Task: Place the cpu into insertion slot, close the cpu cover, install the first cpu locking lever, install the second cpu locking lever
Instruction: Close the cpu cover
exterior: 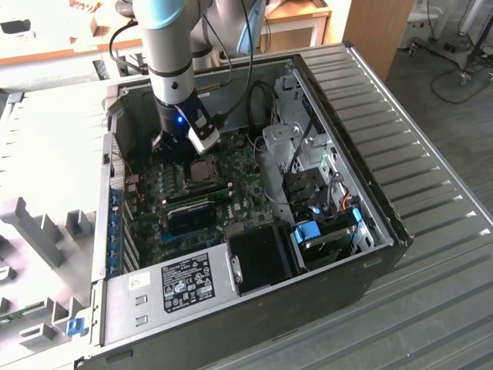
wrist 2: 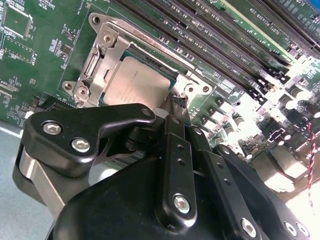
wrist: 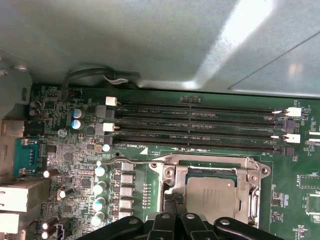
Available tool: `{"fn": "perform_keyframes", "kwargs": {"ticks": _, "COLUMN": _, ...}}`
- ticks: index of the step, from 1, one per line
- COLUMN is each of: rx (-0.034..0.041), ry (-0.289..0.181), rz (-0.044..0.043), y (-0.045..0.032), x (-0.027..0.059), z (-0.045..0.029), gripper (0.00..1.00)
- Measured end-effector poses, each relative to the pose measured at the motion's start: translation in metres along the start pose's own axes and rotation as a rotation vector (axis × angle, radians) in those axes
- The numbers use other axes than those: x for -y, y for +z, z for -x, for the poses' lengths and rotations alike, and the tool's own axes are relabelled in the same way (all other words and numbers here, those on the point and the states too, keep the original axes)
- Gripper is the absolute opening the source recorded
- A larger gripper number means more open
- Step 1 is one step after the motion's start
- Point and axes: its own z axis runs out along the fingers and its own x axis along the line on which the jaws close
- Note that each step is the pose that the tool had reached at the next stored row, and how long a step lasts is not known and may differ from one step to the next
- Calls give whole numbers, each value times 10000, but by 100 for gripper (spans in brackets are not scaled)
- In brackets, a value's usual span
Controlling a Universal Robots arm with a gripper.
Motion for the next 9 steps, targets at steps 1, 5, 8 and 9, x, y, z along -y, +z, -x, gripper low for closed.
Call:
{"fn": "perform_keyframes", "kwargs": {"ticks": 1, "rx": -2, "ry": 0, "rz": -3, "y": 7, "x": 1, "z": 0, "gripper": 11}}
{"fn": "perform_keyframes", "kwargs": {"ticks": 5, "rx": -9, "ry": 0, "rz": -12, "y": 32, "x": 3, "z": -1, "gripper": 11}}
{"fn": "perform_keyframes", "kwargs": {"ticks": 8, "rx": -7, "ry": 0, "rz": -9, "y": 37, "x": 3, "z": -1, "gripper": 11}}
{"fn": "perform_keyframes", "kwargs": {"ticks": 9, "rx": -4, "ry": 0, "rz": -5, "y": 38, "x": 2, "z": -1, "gripper": 11}}
